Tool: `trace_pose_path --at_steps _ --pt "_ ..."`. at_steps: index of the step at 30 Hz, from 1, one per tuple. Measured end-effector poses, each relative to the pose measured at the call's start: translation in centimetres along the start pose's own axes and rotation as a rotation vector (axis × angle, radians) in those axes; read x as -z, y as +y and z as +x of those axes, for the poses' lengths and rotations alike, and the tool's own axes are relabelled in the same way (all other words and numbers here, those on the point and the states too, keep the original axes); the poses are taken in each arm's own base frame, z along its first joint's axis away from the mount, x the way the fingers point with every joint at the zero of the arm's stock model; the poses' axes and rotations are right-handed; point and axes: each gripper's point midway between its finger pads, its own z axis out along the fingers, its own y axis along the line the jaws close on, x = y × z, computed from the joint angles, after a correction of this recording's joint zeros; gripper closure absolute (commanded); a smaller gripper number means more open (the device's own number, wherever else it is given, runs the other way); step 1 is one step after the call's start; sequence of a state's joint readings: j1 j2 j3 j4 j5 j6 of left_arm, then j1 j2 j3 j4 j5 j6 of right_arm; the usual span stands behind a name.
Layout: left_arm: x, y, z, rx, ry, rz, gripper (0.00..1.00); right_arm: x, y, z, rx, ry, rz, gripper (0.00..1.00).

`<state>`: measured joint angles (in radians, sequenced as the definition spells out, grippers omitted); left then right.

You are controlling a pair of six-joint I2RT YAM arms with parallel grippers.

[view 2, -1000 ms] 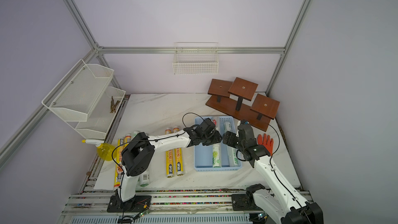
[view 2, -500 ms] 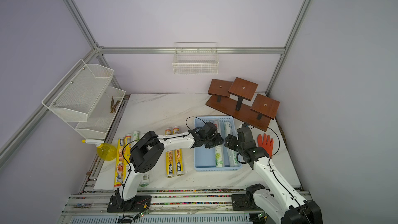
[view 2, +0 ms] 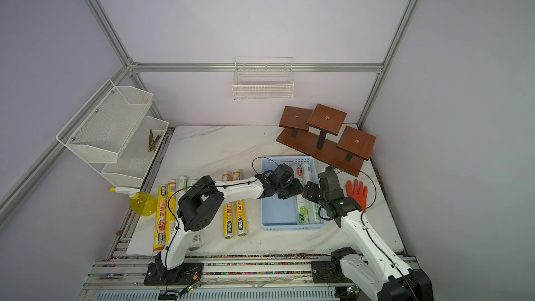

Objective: Put the plastic wrap into the basket
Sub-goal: Place the plastic wrap in the basket.

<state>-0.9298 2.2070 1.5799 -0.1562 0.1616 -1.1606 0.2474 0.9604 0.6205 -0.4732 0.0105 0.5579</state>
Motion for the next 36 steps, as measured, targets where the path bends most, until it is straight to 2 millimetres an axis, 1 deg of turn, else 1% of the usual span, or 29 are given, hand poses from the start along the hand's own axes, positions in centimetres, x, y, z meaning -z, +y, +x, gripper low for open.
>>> trace_pose_path --at_steps 5,9,11,14,17,22,24,26,29,32,34,36 --pt "0.0 0.0 0.0 0.007 0.002 0.001 0.4 0.0 0.0 0.0 0.002 0.001 0.0 0.19" --pt "0.0 -0.1 0.0 0.005 0.003 0.005 0.36 0.1 0.0 0.0 0.002 0.001 -0.002 0.18" --pt "0.2 -0.2 0.0 0.002 0.0 0.007 0.35 0.3 0.1 0.0 0.002 -0.002 -0.007 0.18" --pt "1.2 -0.4 -0.2 -0.013 -0.016 0.006 0.33 0.7 0.4 -0.2 0.003 -0.013 -0.025 0.17" --pt "3.2 -1.4 -0.8 -0.044 -0.048 0.013 0.31 1.4 1.2 -0.4 0.014 -0.023 -0.069 0.17" --pt "8.0 -3.5 -2.5 -0.119 -0.151 0.031 0.3 3.2 3.4 -1.1 0.026 -0.057 -0.193 0.18" --pt "10.1 -3.8 -3.1 -0.154 -0.2 0.025 0.3 3.9 4.4 -1.4 0.019 -0.072 -0.248 0.19" --pt "12.1 -3.7 -3.7 -0.184 -0.252 0.006 0.3 4.5 5.5 -1.8 0.009 -0.081 -0.311 0.2" --pt "15.1 -2.1 -4.2 -0.219 -0.327 -0.056 0.3 5.0 7.3 -2.0 -0.003 -0.073 -0.405 0.2" --pt "18.1 0.4 -4.5 -0.251 -0.399 -0.137 0.29 5.1 8.9 -1.9 -0.006 -0.047 -0.485 0.21" --pt "20.0 2.3 -4.6 -0.267 -0.445 -0.193 0.29 4.8 10.2 -1.2 0.006 -0.014 -0.522 0.21" --pt "22.1 4.3 -4.8 -0.281 -0.49 -0.253 0.27 4.7 11.6 -0.2 0.034 0.023 -0.553 0.21"
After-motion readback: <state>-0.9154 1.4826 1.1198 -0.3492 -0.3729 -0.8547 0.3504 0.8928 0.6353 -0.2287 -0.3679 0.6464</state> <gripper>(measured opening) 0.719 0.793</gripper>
